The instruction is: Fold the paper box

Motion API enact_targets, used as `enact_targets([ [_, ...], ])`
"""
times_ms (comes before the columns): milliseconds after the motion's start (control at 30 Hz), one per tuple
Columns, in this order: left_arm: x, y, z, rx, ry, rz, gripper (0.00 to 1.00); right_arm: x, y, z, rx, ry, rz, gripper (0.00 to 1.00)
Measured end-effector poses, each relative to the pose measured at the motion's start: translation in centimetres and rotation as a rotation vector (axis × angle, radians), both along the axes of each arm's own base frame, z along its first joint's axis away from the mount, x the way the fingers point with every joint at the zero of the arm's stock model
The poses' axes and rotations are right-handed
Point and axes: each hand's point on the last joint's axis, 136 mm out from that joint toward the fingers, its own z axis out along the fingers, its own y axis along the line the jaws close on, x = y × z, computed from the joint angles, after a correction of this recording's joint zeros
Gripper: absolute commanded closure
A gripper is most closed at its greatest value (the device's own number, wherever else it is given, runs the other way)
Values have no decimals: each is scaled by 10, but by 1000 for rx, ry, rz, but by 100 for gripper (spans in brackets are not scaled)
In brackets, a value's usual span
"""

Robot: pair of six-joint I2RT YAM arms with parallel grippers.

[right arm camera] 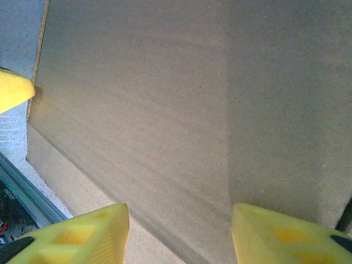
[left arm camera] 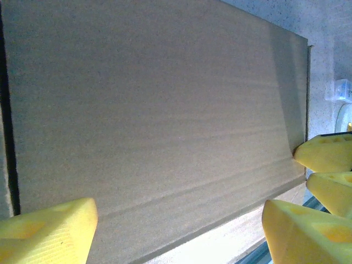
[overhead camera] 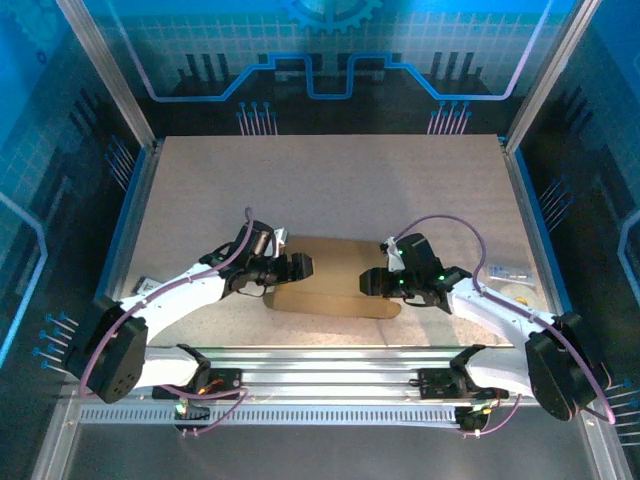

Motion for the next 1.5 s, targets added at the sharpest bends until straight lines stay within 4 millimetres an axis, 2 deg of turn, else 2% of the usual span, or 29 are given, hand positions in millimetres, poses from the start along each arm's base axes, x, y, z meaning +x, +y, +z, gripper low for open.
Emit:
enact_targets([
  [133,0,1,-8,15,17,4,21,3,0,-2,-7,-4,-7,45],
  [400,12,0,-8,17,-14,30,22,19,0,-3,-42,-35,-29,44],
  [533,15,0,-6,13,-21,44,20,30,1,-1,-69,-57,-23,37],
  [600,16,-1,-4,11,-25,43,16,32,1,1,-80,-65,-17,34],
  [667,15,1,-2,15,-24,42,11,32,-2,2,-97,-69,-17,28],
  [733,13,4,4,20,-25,44,1,30,-7,3,-116,-72,-27,16],
  [767,14,7,8,20,-28,49,1,28,-10,5,-127,-74,-34,11],
  [800,14,9,13,20,-34,53,1,27,-14,6,-141,-76,-45,0],
  [933,16,22,35,25,-85,75,1,27,-29,19,-193,-96,-100,0],
  [1033,15,28,42,28,-104,81,1,28,-34,29,-201,-117,-121,0],
  [1267,13,24,31,25,-59,62,1,25,-38,43,-184,-206,-91,0],
  [1500,11,24,17,37,-25,58,1,31,-55,39,-178,-176,-141,0],
])
